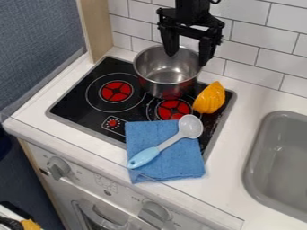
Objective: Move the blue spatula on the cloth to the left side of the stove.
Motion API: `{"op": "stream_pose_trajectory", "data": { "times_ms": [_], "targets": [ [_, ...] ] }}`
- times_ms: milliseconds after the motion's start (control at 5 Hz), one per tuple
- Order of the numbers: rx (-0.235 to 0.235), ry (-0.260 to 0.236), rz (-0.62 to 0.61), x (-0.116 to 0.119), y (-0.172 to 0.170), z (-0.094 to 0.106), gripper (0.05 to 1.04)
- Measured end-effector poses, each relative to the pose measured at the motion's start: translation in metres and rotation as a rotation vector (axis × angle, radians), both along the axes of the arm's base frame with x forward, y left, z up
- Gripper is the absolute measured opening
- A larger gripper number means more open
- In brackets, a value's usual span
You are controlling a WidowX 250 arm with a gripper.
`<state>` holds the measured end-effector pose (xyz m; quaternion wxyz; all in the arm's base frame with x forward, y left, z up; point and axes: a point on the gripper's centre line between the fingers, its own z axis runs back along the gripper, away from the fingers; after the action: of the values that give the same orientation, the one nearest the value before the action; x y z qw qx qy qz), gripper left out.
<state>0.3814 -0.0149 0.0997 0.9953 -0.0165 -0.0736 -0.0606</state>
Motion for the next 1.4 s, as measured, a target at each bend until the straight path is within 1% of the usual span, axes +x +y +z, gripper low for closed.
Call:
{"op": "stream_pose_trajectory", "data": {
  "times_ms": [200,400,600,800,1000,1200,1400],
  "targets": [
    [0.0,0.036,0.006,-0.002,0.0,-0.013,1.001],
    [0.015,0.042,-0.02,-0.025,-0.011,-0.012,1.001],
    [0.041,-0.095,-0.057,-0.062,-0.024,0.034,1.001],
    [0.049,-0.125,-0.043,-0.105,-0.024,0.037,1.001],
    [-0.029,-0.028,-0.067,-0.135,-0.016,-0.004,1.001],
    [-0.036,0.094,-0.09,-0.149,-0.009,-0.05,1.001],
    [-0.052,0.145,-0.105,-0.152,-0.005,-0.08,1.001]
  ]
}}
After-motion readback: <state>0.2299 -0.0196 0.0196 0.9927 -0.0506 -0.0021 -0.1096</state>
